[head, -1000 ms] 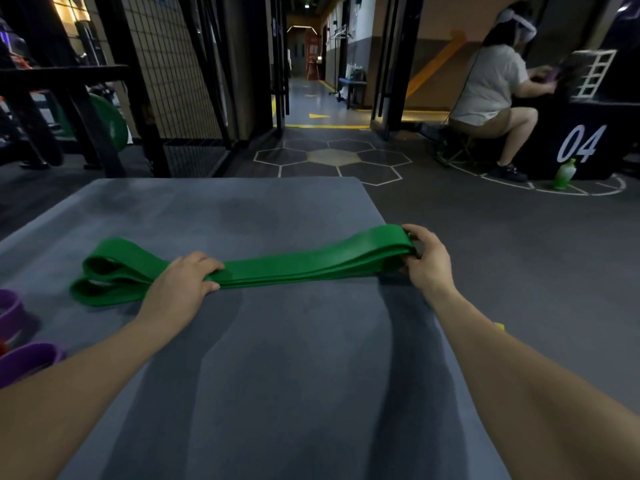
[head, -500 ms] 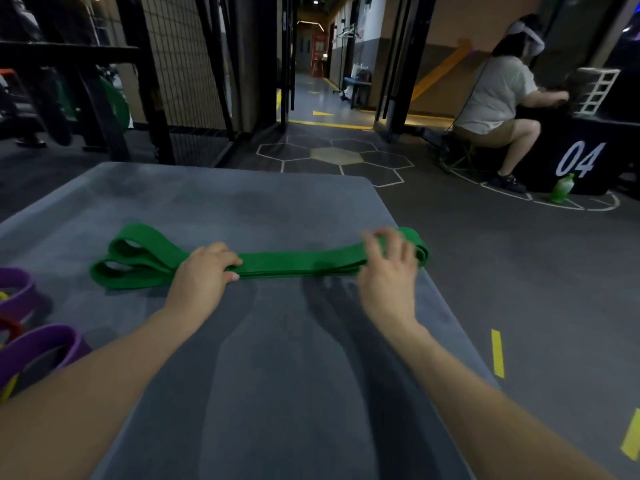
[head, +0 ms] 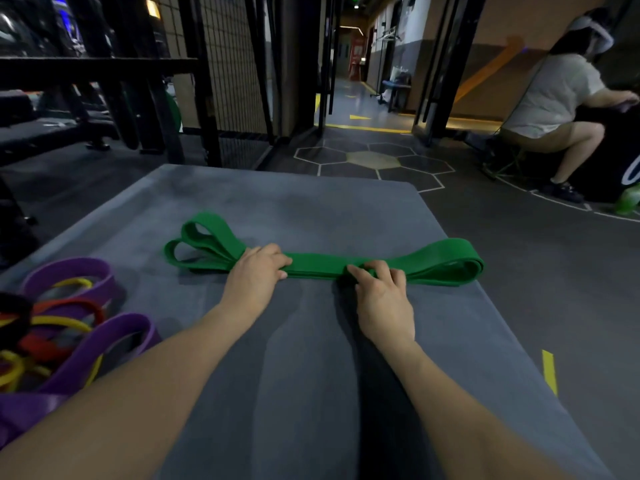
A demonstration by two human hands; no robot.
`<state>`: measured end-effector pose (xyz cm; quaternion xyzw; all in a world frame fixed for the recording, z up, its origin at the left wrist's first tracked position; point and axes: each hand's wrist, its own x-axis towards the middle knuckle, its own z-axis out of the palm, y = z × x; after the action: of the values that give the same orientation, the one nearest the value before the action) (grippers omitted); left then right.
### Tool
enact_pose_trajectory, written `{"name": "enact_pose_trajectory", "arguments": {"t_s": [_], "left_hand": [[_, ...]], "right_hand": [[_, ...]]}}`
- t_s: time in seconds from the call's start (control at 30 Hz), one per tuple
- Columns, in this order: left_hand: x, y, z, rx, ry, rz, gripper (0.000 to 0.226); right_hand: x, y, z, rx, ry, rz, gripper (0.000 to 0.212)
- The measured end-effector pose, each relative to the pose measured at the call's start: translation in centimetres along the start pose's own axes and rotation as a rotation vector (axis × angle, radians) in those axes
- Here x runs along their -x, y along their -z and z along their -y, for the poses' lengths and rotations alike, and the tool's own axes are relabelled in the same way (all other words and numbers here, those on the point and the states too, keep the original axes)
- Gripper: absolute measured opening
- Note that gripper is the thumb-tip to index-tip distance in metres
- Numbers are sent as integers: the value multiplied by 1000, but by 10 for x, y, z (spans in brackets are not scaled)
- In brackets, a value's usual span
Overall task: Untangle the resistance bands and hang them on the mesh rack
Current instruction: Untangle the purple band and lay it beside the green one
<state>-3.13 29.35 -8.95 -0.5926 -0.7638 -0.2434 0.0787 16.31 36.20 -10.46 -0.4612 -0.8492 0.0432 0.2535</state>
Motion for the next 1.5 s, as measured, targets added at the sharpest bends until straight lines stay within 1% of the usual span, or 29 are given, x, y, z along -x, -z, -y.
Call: {"name": "enact_pose_trajectory", "arguments": {"t_s": [0.17, 0.23, 0.33, 0.43, 0.63, 0.73, 0.83, 0.9, 0.97, 1.03, 1.17, 1.27, 1.4, 1.47, 1.5], "left_hand": [[-1, 24, -1, -18, 1, 229, 39], [4, 41, -2, -19, -22, 253, 45], [15, 72, -1, 12, -33, 183, 46], [35, 105, 2, 32, 3, 123, 45], [107, 176, 12, -6, 119, 27, 40], [149, 209, 21, -19, 160, -30, 36], [189, 235, 35, -17, 182, -84, 34], [213, 247, 41, -2, 236, -152, 31], [234, 253, 45, -9, 286, -216, 30], [252, 250, 52, -27, 306, -240, 31], [281, 231, 67, 49, 416, -200, 43], [290, 221, 72, 84, 457, -267, 58], [290, 221, 74, -33, 549, -212, 88], [292, 221, 70, -98, 579, -144, 92], [293, 220, 68, -149, 568, -123, 90]], "right_hand": [[0, 6, 3, 9, -10, 50, 46], [-1, 12, 9, 38, -15, 67, 45], [2, 26, 23, 99, -24, 87, 44], [12, 43, 47, 60, -66, 115, 46], [56, 84, 130, -148, -49, 208, 41], [87, 93, 176, -265, -40, 267, 40], [118, 91, 213, -349, -51, 317, 39], [133, 87, 233, -407, -47, 325, 38], [148, 81, 249, -481, -38, 332, 37], [164, 72, 261, -566, -33, 330, 36], [182, 50, 273, -583, 32, 361, 46], [173, 44, 284, -599, 58, 345, 51], [166, 29, 294, -516, 150, 352, 59], [162, 24, 295, -479, 143, 379, 57], [160, 23, 295, -487, 130, 389, 54]]}}
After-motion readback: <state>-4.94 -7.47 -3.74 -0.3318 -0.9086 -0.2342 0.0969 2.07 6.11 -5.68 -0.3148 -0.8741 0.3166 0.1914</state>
